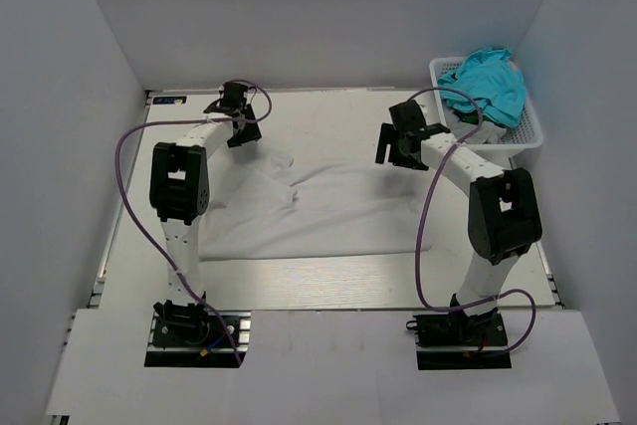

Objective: Fold and stack the t-shirts
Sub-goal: Grap the side of the flattened tshirt furthest away from the robot with both arms

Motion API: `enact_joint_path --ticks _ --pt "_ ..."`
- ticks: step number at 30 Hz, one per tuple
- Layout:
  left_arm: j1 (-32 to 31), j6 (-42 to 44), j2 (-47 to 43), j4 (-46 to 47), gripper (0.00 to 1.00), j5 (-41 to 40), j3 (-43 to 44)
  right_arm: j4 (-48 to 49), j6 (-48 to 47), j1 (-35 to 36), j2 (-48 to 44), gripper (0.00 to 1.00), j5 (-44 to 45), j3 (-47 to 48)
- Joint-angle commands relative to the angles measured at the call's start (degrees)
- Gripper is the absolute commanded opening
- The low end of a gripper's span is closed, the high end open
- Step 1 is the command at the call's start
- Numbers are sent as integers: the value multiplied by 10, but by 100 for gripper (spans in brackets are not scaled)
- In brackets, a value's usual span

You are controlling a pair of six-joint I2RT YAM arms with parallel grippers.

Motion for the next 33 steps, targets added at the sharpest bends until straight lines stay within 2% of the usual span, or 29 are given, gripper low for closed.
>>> enact_joint_path --ticks 1,8,9,12,13,14,24,29,33 --pt "1 27 18 17 59 12 27 -17 -15 -13 1 90 25 24" --pt "1 39 30 25 57 12 33 -9 -28 -35 22 90 45 42" --pt "1 46 37 25 52 12 33 -7 -30 -36 32 90 47 46" --pt "1 46 51 13 23 12 39 -1 -35 -43 53 90 48 58" --pt "1 46 51 13 4 18 39 -1 -35 -45 58 90 51 65" --pt "-4 46 51 13 0 18 39 -2 -33 -47 68 90 55 70" --pt "-4 51 -4 78 0 18 -39 75 -13 -66 132 90 27 82" --pt "-4 51 -23 89 0 18 -45 96 -2 -71 160 89 15 87" --pt "-4 45 -36 89 0 12 -50 92 8 -68 152 60 4 67"
